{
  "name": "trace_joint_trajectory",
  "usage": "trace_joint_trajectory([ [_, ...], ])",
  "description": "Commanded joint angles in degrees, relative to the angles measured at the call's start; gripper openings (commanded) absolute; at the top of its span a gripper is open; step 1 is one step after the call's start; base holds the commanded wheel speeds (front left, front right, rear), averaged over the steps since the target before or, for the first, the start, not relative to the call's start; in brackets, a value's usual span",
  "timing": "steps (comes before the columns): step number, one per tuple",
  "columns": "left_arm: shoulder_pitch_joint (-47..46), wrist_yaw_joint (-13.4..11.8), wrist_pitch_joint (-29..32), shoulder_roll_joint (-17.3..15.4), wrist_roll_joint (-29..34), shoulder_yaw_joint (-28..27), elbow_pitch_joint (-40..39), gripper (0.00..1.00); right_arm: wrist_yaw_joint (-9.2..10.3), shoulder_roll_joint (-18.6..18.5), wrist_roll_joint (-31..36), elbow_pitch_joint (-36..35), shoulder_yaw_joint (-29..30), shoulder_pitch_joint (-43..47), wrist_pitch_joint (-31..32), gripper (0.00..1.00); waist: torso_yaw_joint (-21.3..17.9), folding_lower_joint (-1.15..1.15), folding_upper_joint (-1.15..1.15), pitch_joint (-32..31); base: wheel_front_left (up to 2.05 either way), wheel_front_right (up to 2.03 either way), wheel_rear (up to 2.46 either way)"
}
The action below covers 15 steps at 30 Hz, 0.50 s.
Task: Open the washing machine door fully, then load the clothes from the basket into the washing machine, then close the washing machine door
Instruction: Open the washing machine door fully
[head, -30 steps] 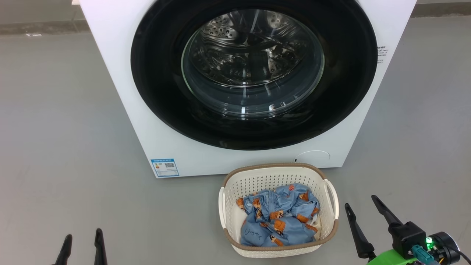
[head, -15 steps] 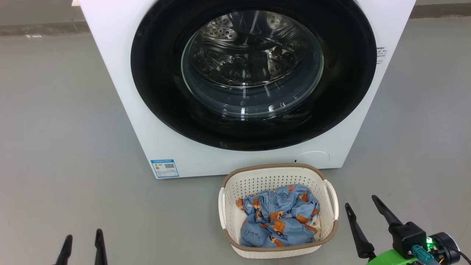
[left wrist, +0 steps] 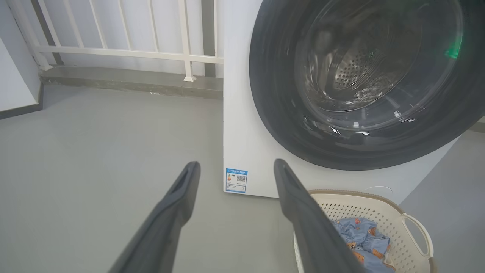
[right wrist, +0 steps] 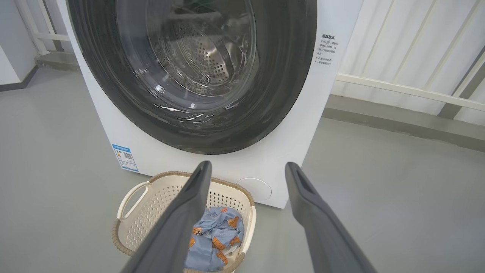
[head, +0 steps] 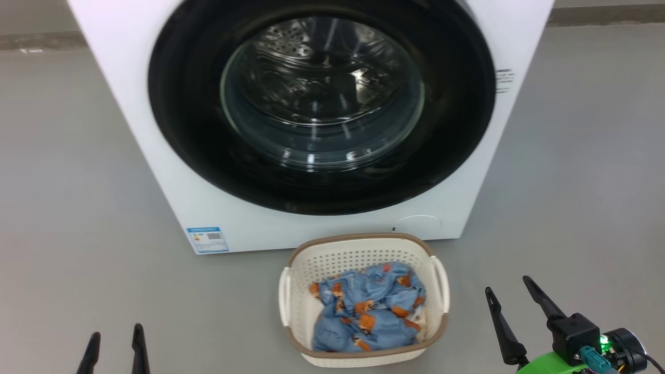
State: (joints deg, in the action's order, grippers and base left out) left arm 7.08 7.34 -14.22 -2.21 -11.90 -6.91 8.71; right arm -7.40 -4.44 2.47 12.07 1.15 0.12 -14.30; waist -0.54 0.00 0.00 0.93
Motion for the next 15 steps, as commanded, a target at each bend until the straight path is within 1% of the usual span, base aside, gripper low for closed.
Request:
trace_joint_trajectory([
  [1, -1.2, 0.1, -0.8, -0.7, -0.2, -1.8, -1.7, 1.00, -0.09, -0.3, 0.0, -1.3, -1.2, -0.4, -0.7, 1.00, 0.0, 0.00, 0.00, 0.1, 1.23, 1.23, -2.46],
  [9, -1.3, 0.1, -0.8, -0.7, 0.0, -1.7, -1.8, 1.00, -0.09, -0.2, -0.1, -1.3, -1.1, -0.4, -0.7, 1.00, 0.1, 0.00, 0.00, 0.2, 1.20, 1.20, -2.41],
  [15, -1.4, 0.1, -0.8, -0.7, -1.8, -1.8, -2.5, 1.00, -0.09, -0.2, -0.1, -1.3, -1.2, -0.4, -0.7, 1.00, 0.2, 0.00, 0.00, 0.2, 0.80, 0.80, -1.61],
])
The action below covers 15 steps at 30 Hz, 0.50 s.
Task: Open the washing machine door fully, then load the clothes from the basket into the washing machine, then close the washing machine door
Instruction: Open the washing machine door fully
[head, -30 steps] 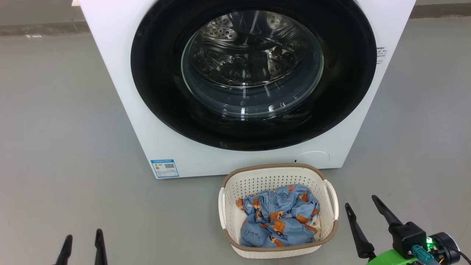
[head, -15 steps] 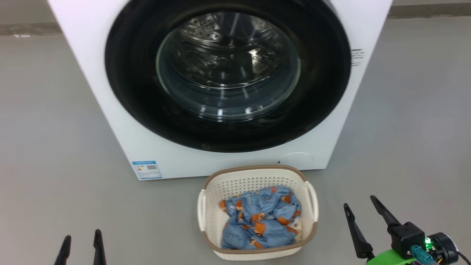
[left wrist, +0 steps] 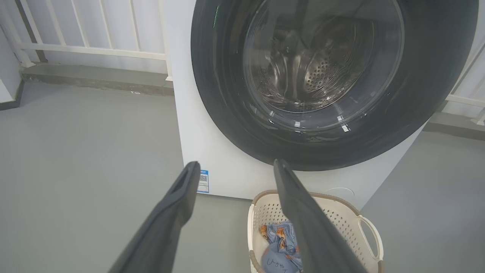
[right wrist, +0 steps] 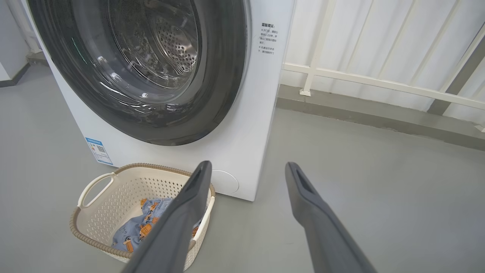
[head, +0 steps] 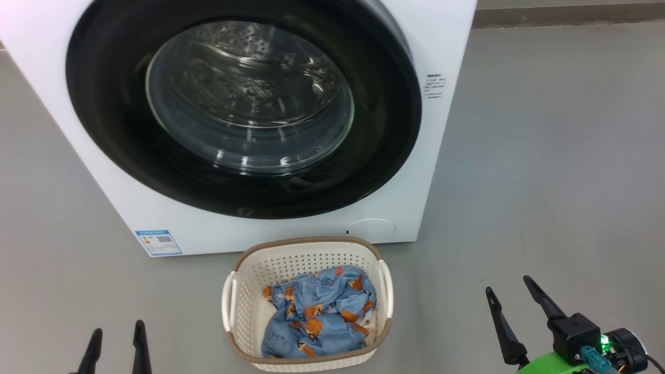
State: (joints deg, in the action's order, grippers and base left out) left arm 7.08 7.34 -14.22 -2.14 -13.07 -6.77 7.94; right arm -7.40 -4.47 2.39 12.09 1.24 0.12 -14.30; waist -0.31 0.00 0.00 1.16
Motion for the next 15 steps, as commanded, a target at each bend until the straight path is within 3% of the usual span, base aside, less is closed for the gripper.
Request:
trace_joint_trajectory([
  [1, -1.3, 0.1, -0.8, -0.7, -0.9, -1.9, -1.8, 1.00, -0.09, -0.2, 0.0, -1.3, -1.3, -0.4, -0.7, 1.00, 0.0, 0.00, 0.00, 0.0, 0.53, 0.53, -1.06],
  [15, -1.3, 0.1, -0.8, -0.7, -0.9, -1.8, -1.7, 1.00, -0.09, 0.2, -0.9, -2.1, -0.3, -0.7, -0.7, 1.00, -0.1, 0.00, 0.00, -0.2, 0.12, 0.12, -0.24],
])
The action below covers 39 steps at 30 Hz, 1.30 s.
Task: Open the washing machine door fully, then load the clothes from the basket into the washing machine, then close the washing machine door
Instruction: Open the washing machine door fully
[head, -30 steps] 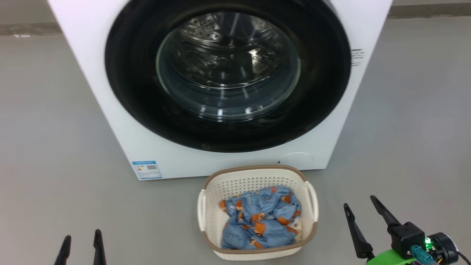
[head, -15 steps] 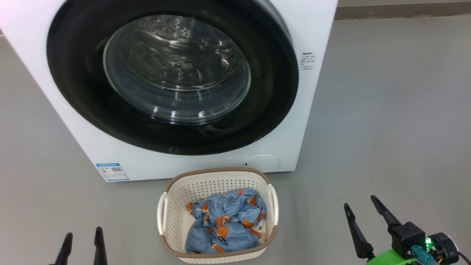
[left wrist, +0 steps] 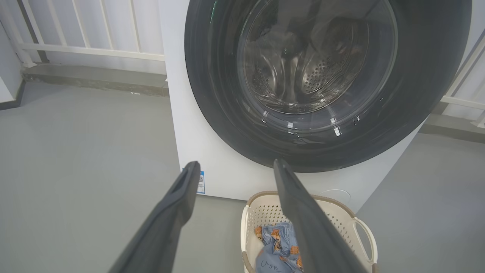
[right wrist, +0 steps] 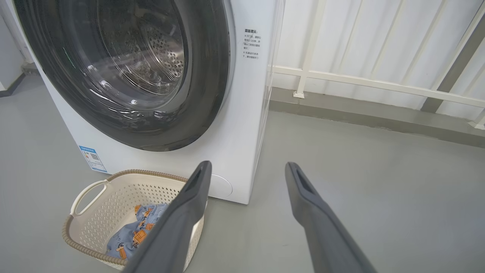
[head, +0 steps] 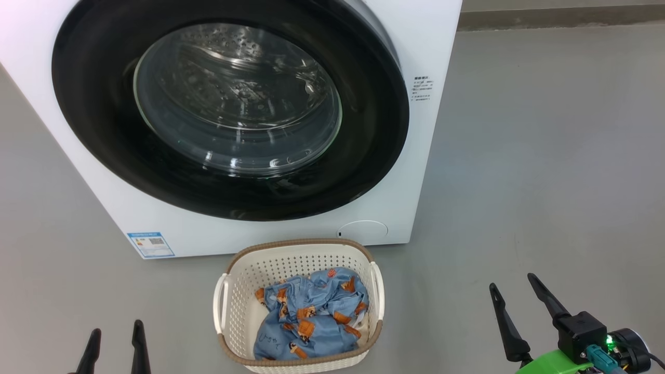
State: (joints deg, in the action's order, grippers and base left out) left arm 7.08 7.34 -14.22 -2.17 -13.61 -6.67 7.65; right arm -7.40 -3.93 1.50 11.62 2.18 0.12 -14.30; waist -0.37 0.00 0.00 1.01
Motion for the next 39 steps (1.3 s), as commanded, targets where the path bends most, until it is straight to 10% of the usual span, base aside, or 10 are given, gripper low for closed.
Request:
trace_joint_trajectory([
  [1, -1.2, 0.1, -0.8, -0.7, -0.3, -1.9, -1.5, 1.00, -0.09, -0.3, -0.1, -1.7, -1.2, -0.7, -0.7, 1.00, 0.0, 0.00, 0.00, -0.1, 0.00, 0.00, 0.00],
  [2, -1.1, 0.1, -0.8, -0.7, -0.3, -1.9, -1.5, 1.00, -0.09, -0.2, -0.1, -1.7, -1.3, -0.7, -0.7, 1.00, -0.1, 0.00, 0.00, -0.1, 0.00, 0.00, 0.00],
  [5, -0.9, 0.1, -0.8, -0.7, -0.3, -1.8, -1.5, 1.00, -0.09, -0.3, -0.8, -1.5, -2.2, -0.5, -0.7, 0.00, -0.1, 0.00, 0.00, -0.2, 0.00, 0.00, 0.00],
  [13, -0.6, 0.1, -0.8, -0.7, -0.5, -1.8, -1.6, 1.00, -0.09, -0.2, -5.8, -1.0, -2.6, -0.4, -0.7, 0.00, -0.3, 0.00, 0.00, -0.2, 0.00, 0.00, 0.00],
  [26, -0.4, 0.1, -0.8, -0.7, -1.0, -1.6, -2.5, 1.00, -0.09, 0.9, -47.8, 3.8, 0.0, -2.4, -0.7, 0.00, 0.3, 0.00, 0.00, 1.4, 0.00, 0.00, 0.00],
  [39, -2.1, 0.1, -0.8, -0.7, -1.3, 0.1, -3.8, 1.00, -0.09, -11.6, -83.4, 4.8, -0.6, -9.9, 2.3, 0.00, 2.0, 0.00, 0.00, 8.1, 0.00, 0.00, 0.00],
])
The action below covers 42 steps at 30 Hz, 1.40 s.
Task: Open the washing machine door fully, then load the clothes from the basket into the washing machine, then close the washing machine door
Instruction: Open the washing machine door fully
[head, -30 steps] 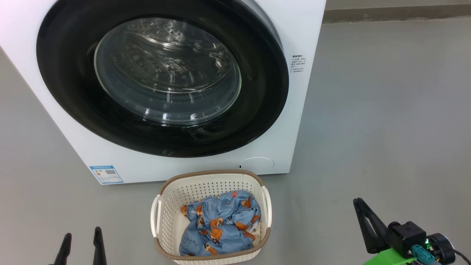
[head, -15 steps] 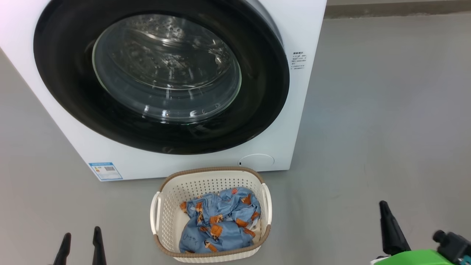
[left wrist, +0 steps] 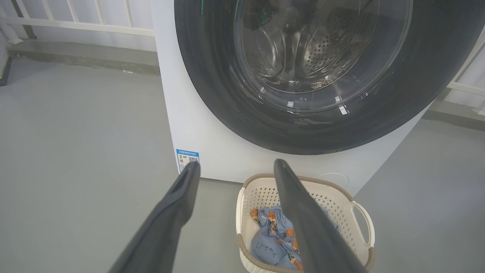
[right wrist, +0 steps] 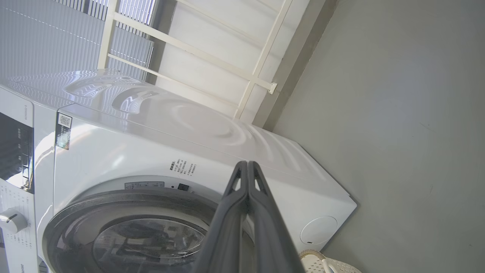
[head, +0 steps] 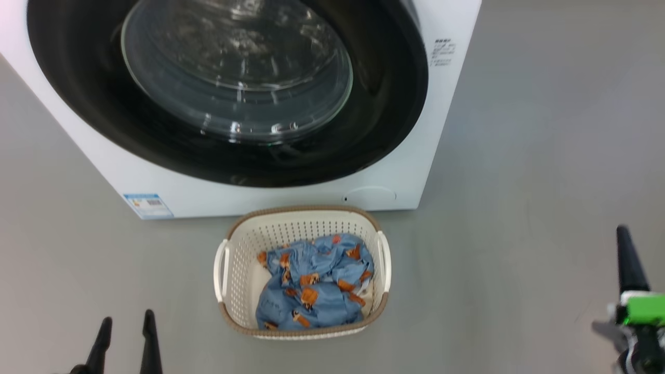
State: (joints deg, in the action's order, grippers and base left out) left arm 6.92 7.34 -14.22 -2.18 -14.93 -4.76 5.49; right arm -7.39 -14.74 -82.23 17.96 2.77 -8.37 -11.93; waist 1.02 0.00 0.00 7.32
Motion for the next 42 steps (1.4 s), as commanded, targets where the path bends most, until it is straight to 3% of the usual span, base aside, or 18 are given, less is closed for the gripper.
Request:
trace_joint_trajectory([
  [1, -2.2, 0.1, -0.8, -0.7, 0.0, -1.4, -1.8, 1.00, -0.10, -1.8, -1.7, -1.5, -1.0, -2.2, 1.1, 0.00, 0.9, 0.00, 0.00, 2.6, 0.00, 0.00, 0.00],
  [7, -4.0, 0.1, -0.8, -0.7, -0.5, 0.2, -2.7, 1.00, -0.10, -5.8, -9.5, -1.2, 1.7, -8.4, 8.0, 0.00, 2.0, 0.00, 0.00, 8.3, 0.00, 0.00, 0.00],
  [17, -6.2, 0.1, -0.8, -1.8, -2.1, -0.3, -4.1, 1.00, -0.10, -8.1, -13.0, -2.2, 3.4, -18.3, 19.3, 0.00, 3.6, 0.00, 0.00, 15.9, 0.00, 0.00, 0.00],
  [28, -5.8, 0.1, -0.8, -2.1, -2.8, -0.2, -3.9, 1.00, -0.10, -8.4, -11.4, -3.7, 4.3, -27.4, 26.7, 0.00, 4.7, 0.00, 0.00, 18.2, 0.00, 0.00, 0.00],
  [42, -6.1, 0.1, -0.8, -1.7, -3.5, -0.1, -3.9, 1.00, -0.10, -7.4, -9.4, -4.9, 0.7, -38.7, 33.1, 0.00, 7.5, 0.00, 0.00, 22.0, 0.00, 0.00, 0.00],
])
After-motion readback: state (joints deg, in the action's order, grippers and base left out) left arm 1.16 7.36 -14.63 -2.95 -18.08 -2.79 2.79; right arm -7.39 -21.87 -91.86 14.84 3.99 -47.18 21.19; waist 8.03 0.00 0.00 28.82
